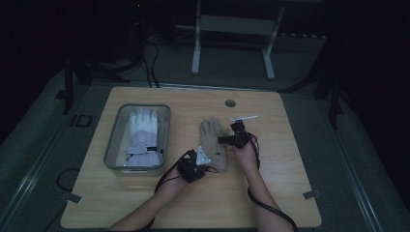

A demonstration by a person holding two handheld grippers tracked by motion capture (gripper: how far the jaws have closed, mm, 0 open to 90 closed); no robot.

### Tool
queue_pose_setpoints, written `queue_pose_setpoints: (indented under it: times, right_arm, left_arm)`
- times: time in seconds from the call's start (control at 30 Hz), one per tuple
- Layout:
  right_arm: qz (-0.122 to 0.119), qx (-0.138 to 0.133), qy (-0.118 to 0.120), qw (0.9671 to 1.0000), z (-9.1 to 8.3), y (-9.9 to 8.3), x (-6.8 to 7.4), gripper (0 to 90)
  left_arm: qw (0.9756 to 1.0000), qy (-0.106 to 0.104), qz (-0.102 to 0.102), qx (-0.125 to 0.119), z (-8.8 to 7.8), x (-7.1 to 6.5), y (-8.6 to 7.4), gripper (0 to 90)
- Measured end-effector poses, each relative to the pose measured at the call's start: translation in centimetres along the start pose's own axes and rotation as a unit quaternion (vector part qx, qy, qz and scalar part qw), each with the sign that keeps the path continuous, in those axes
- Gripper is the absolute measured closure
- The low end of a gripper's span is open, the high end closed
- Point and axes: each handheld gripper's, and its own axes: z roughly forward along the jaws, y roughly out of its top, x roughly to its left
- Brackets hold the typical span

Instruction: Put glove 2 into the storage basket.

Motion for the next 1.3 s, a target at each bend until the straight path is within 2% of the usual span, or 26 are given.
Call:
queue_pose_setpoints:
  times: [0.27, 0.37, 0.67, 0.73, 0.77, 1.1, 1.3]
  right_arm:
    - [-0.008, -0.023, 0.015, 0.9996, -1.4, 0.8, 1.2, 80.8]
    - [-0.014, -0.032, 0.02, 0.9992, -2.1, 1.4, 1.8, 80.9]
    - [-0.035, -0.061, 0.028, 0.9971, -4.1, 3.4, 4.1, 80.9]
    - [-0.041, -0.064, 0.03, 0.9966, -4.4, 3.8, 4.6, 80.9]
    - [-0.042, -0.066, 0.033, 0.9964, -4.5, 4.0, 4.9, 80.9]
    - [-0.071, -0.082, 0.049, 0.9928, -5.1, 6.5, 8.5, 81.0]
    - [-0.091, -0.088, 0.059, 0.9902, -5.0, 8.1, 11.2, 81.0]
  left_arm:
    - [0.9999, 0.002, -0.005, -0.01, -1.8, 0.4, 0.3, 82.1]
    - [0.9999, 0.008, 0.0, -0.012, -2.4, 0.5, 0.6, 82.2]
    - [0.9993, 0.024, 0.001, -0.027, -4.8, 1.1, 1.3, 82.2]
    - [0.9992, 0.023, -0.008, -0.033, -5.4, 1.3, 1.4, 82.1]
    - [0.999, 0.029, -0.004, -0.034, -5.7, 1.4, 1.4, 82.2]
    - [0.9977, 0.055, -0.002, -0.04, -8.6, 2.6, 1.0, 82.2]
    - [0.9962, 0.073, -0.01, -0.045, -10.7, 3.7, 0.2, 82.1]
